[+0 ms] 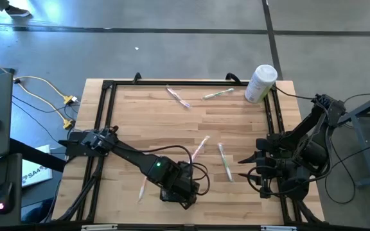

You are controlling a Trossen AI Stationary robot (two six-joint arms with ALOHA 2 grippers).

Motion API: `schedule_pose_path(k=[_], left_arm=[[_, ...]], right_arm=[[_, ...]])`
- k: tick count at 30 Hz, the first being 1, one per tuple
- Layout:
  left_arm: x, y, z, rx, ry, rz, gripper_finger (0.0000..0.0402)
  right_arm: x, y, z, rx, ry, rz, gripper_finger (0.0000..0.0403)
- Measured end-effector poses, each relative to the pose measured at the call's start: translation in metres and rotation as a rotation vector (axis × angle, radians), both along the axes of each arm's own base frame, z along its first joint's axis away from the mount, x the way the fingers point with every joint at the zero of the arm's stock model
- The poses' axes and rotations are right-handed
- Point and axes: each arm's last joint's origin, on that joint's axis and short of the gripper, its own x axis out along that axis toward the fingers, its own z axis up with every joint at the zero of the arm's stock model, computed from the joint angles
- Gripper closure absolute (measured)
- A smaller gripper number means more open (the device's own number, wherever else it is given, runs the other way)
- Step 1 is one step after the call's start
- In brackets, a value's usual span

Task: Pick & Place toothbrushing station
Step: Put the blue mouthwash into the black wire organizer

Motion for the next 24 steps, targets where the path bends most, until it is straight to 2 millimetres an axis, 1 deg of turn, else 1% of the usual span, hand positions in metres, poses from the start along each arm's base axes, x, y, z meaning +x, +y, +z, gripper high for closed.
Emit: schedule_pose_path(k=[3,12,24], left_arm=[[0.0,-0.001,-0.001,-0.005,0.002,-0.004,0.0309],[0.008,-0.006,-0.014,-0.003,0.028,-0.027,0.0309],[0.01,-0.007,-0.02,-0.006,0.05,-0.031,0.0309]], right_arm=[[0.0,0.0,0.0,0.0,0.0,-0.001,0.0232],[0.0,0.0,0.0,-0.002,-0.004,-0.004,0.0232],[0.0,0.0,0.0,-0.001,-0.004,-0.004,0.0232]])
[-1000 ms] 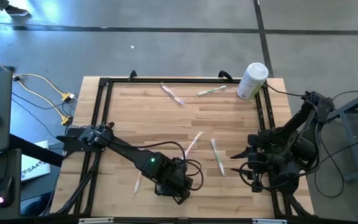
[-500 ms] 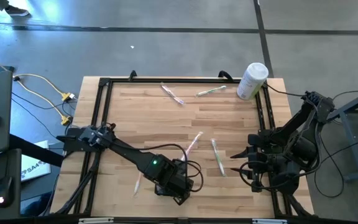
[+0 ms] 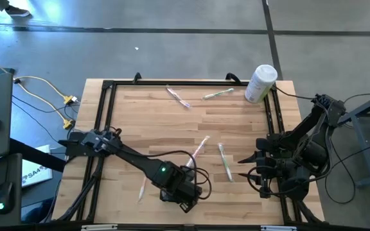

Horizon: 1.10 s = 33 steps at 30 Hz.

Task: Pick & Place toothbrushing station
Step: Put the blue mouthwash into the black wire organizer

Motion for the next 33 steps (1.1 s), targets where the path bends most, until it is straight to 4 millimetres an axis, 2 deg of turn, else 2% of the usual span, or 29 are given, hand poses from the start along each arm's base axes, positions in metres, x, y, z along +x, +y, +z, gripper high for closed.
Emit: schedule_pose_path(k=[14,33], left_arm=[[0.0,0.001,0.0,0.028,-0.007,0.004,0.0309],[0.006,-0.003,-0.022,0.004,0.005,-0.008,0.0309]], right_arm=[[0.0,0.0,0.0,0.003,-0.002,-0.001,0.0232],[0.0,0.0,0.0,0.002,-0.002,-0.001,0.0232]])
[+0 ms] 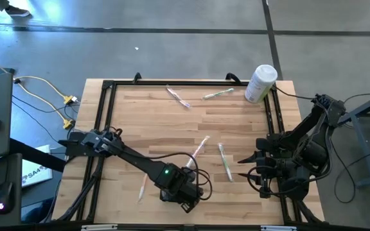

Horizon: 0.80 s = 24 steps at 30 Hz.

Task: Pick & Place toothbrushing station
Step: Put the blue mouthwash into the black wire organizer

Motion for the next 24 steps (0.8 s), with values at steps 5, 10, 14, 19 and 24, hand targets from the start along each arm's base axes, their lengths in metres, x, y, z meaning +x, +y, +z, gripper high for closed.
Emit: schedule_pose_path(k=[5,10,14,19,24], left_arm=[[0.0,-0.0002,-0.0023,-0.001,0.007,-0.002,0.0309],[0.0006,-0.0005,-0.0021,-0.005,0.001,-0.002,0.0309],[0.0009,-0.0006,-0.002,-0.006,-0.002,-0.003,0.0309],[0.0009,-0.0006,-0.002,-0.004,-0.004,-0.01,0.0309],[0.0007,-0.0004,-0.002,0.002,-0.004,-0.026,0.0309]], right_arm=[[0.0001,-0.0001,0.0,0.0,0.0,0.0,0.0232],[0.0,-0.0001,0.0,-0.001,0.0,0.0,0.0232],[0.0,-0.0001,0.0,-0.005,-0.002,-0.001,0.0232],[0.0002,-0.0005,0.0003,-0.013,-0.011,-0.01,0.0232],[0.0002,-0.0005,0.0003,-0.013,-0.011,-0.01,0.0232]])
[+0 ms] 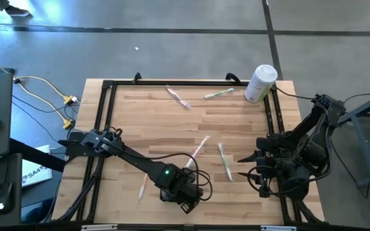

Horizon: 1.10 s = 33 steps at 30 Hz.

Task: Pick & Place toothbrushing station
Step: Put the blue mouthwash into the black wire organizer

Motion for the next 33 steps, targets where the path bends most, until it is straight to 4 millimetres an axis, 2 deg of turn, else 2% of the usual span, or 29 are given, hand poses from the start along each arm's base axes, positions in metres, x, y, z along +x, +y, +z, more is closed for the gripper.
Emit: schedule_pose_path(k=[15,33], left_arm=[[-0.0057,0.0024,0.0028,0.018,0.05,0.001,0.0309],[-0.0012,0.0,0.0043,-0.004,-0.002,-0.023,0.0309]], right_arm=[[0.0,-0.0001,0.0,0.002,-0.002,-0.003,0.0232],[0.0002,-0.0007,0.0004,-0.017,-0.017,-0.016,0.0232]])
